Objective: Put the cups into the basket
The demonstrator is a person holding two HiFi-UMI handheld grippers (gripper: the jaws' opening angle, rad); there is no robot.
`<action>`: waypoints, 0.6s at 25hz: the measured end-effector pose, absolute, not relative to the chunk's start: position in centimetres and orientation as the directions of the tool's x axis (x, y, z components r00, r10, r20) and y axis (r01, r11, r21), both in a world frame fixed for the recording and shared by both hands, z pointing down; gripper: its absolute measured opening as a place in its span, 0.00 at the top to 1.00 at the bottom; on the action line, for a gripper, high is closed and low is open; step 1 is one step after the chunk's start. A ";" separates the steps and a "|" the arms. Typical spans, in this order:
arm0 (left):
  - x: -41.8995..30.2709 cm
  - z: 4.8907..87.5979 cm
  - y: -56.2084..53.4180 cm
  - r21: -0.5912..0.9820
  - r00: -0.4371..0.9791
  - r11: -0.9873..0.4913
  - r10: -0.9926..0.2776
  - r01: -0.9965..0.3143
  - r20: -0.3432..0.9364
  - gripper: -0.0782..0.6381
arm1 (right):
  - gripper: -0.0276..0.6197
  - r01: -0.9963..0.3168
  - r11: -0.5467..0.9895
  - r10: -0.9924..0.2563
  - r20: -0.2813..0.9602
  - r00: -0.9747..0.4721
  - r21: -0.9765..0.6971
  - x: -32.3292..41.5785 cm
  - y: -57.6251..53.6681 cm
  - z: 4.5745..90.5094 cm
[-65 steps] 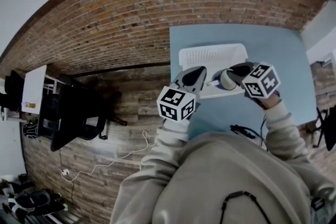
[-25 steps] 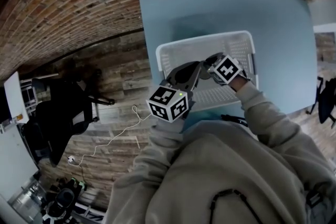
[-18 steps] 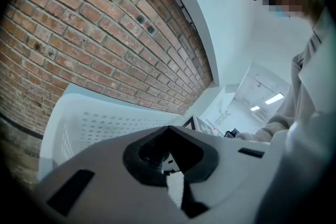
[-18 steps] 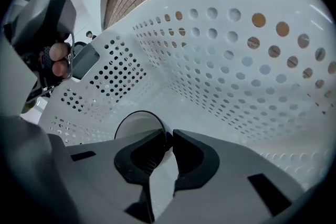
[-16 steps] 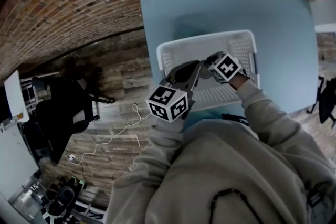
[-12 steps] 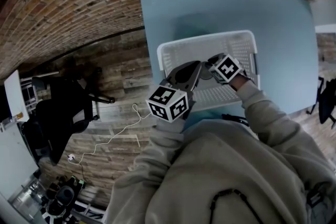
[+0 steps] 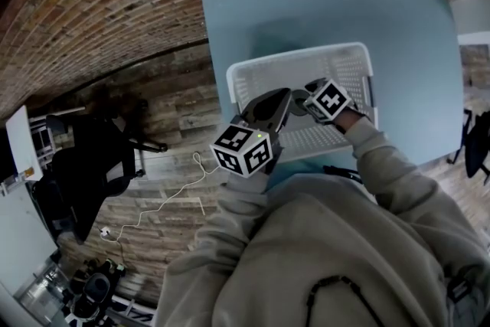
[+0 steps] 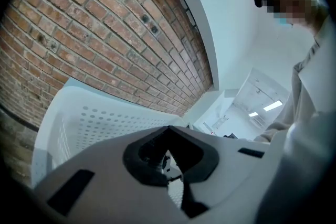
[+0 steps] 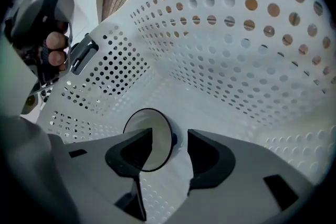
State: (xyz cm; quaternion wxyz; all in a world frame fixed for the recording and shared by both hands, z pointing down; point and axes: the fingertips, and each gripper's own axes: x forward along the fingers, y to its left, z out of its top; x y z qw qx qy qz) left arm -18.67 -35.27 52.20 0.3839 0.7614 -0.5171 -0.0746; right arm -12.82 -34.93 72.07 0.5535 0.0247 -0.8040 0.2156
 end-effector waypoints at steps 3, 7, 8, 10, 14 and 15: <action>-18.8 52.2 -35.2 0.661 0.452 -0.167 -0.844 -0.731 0.287 0.90 | 0.65 -0.286 0.904 0.194 0.900 -0.389 -0.319 -12.9 -35.0 71.5; -19.0 51.9 -35.1 0.656 0.444 -0.164 -0.849 -0.737 0.286 0.90 | 0.65 -0.301 0.905 0.165 0.901 -0.402 -0.300 -12.9 -35.8 70.5; -19.0 51.9 -35.0 0.654 0.442 -0.163 -0.849 -0.739 0.288 0.89 | 0.65 -0.307 0.904 0.157 0.899 -0.410 -0.297 -12.9 -35.9 70.2; -18.9 51.8 -34.8 0.644 0.440 -0.161 -0.847 -0.748 0.299 0.90 | 0.65 -0.316 0.903 0.138 0.893 -0.429 -0.291 -13.0 -36.2 69.2; -18.9 51.0 -34.8 0.602 0.428 -0.173 -0.849 -0.780 0.311 0.90 | 0.67 -0.341 0.902 0.065 0.862 -0.503 -0.267 -13.8 -37.4 66.6; -19.0 50.6 -34.8 0.596 0.426 -0.178 -0.852 -0.783 0.305 0.90 | 0.71 -0.347 0.901 0.041 0.849 -0.527 -0.259 -14.0 -37.7 65.7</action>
